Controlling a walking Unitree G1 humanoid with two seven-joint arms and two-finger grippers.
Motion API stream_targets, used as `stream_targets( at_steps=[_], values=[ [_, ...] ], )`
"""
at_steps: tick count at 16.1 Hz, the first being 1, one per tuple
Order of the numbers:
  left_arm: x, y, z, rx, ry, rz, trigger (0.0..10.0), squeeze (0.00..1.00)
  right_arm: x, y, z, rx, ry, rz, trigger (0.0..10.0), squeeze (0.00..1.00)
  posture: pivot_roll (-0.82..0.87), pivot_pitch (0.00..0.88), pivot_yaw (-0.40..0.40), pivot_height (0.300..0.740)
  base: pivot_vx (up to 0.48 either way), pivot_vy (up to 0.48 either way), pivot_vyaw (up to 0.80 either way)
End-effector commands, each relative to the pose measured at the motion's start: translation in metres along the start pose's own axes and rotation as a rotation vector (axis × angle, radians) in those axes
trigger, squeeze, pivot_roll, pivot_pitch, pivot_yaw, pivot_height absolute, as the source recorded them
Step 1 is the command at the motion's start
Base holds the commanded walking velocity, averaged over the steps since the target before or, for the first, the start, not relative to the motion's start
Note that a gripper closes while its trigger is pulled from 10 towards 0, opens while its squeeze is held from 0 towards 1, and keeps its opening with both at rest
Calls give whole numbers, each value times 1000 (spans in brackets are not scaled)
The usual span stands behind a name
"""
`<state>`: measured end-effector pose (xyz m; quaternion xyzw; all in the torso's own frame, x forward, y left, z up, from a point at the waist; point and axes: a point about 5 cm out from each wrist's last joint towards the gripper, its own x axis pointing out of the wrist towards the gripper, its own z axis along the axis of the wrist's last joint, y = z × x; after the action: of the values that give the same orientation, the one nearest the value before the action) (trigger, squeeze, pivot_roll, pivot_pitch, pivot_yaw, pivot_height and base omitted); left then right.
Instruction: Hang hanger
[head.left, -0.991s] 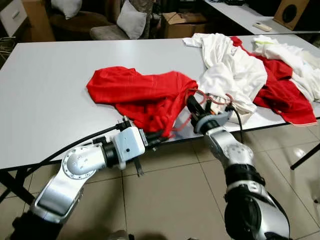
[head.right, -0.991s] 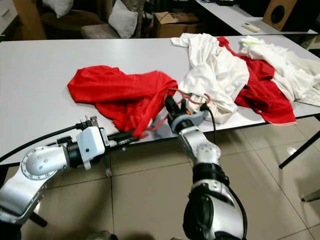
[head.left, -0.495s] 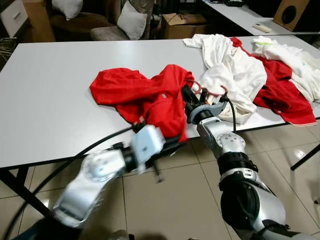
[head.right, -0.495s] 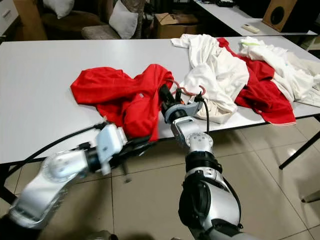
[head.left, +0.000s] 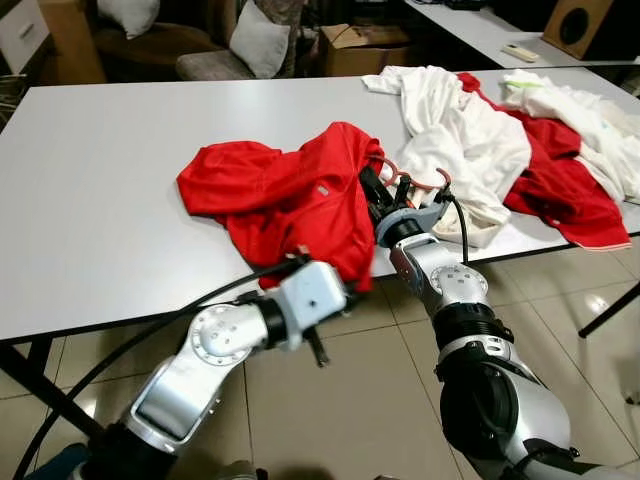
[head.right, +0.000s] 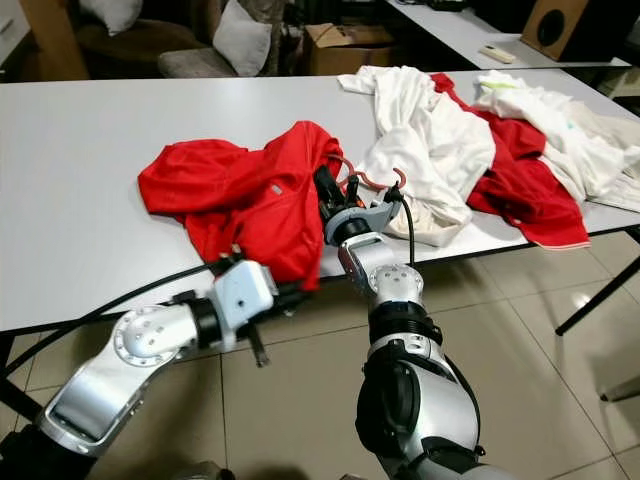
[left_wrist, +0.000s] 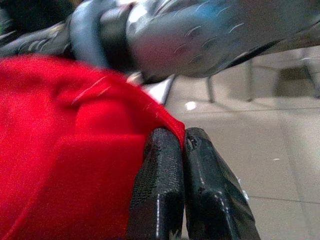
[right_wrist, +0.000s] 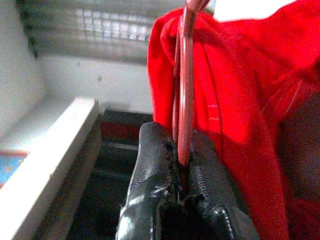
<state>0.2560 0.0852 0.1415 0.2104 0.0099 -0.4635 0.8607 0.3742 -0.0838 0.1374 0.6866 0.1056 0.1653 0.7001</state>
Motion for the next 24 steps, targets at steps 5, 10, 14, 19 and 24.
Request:
stream_targets(
  at_steps=[5, 10, 14, 19, 24],
  values=[
    [-54, 116, 47, -37, -256, 651, 0, 0, -22, -5, 21, -383, 136, -69, 10000, 0, -13, 0, -65, 740, 0, 0, 0],
    [-61, 121, 65, -40, -316, 558, 0, 0, -54, 0, 66, -279, 4, -8, 10000, 0, -56, 0, -2, 740, 0, 0, 0],
    [-47, 111, 61, -36, -273, 444, 0, 0, -58, 11, 67, -209, -22, 64, 10000, 0, -69, 0, 5, 740, 0, 0, 0],
    [-36, 68, 50, -47, -212, 103, 0, 0, -57, 18, 63, -105, -36, 106, 10000, 0, -66, 0, -3, 740, 0, 0, 0],
    [-20, 26, 47, -194, -234, -83, 0, 0, -22, 14, 47, 24, -142, 28, 10000, 0, -45, 0, -15, 740, 0, 0, 0]
  ],
)
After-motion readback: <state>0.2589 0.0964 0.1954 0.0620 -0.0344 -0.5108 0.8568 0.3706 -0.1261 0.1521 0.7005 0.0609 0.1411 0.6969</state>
